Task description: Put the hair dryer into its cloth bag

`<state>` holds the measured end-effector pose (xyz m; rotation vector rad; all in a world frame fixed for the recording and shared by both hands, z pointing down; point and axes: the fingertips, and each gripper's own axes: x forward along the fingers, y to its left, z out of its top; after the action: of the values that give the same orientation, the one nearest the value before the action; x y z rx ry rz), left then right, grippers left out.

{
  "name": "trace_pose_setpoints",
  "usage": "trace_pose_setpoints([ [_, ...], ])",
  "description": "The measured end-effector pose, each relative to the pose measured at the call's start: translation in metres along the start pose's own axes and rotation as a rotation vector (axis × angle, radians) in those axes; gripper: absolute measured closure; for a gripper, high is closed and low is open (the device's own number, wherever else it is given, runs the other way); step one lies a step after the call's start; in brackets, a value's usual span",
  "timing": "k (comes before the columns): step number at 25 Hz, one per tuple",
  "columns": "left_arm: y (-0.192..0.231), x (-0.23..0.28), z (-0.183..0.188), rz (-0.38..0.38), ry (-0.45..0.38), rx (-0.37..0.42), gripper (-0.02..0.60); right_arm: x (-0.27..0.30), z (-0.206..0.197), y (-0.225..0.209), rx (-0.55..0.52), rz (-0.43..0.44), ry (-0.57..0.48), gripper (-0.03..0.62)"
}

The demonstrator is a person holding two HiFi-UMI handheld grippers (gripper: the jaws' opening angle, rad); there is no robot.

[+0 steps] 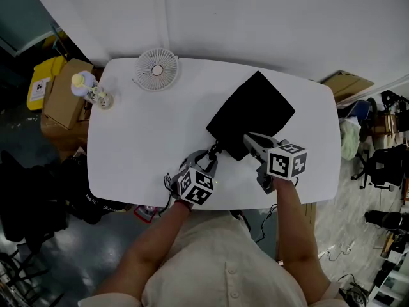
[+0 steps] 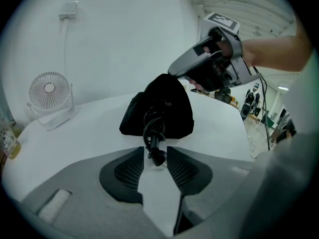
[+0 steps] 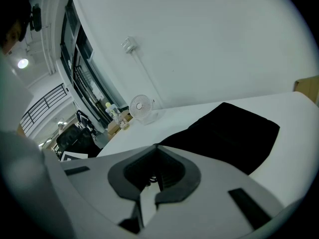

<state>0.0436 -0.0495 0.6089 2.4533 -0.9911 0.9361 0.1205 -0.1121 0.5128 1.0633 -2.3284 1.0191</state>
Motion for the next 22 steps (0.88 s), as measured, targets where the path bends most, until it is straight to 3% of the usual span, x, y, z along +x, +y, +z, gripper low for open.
trace_pose_setpoints([
  [13,0.003,0.016,0.005,-0.061,0.032,-0.107,0.446,-0.001,-0.001,0.001,0.003,0.003,-0.005,0.574],
  [22,0.004,0.025,0.002,-0.155,0.081,-0.204,0.446,-0.004,-0.001,0.002,0.003,0.006,-0.011,0.574],
])
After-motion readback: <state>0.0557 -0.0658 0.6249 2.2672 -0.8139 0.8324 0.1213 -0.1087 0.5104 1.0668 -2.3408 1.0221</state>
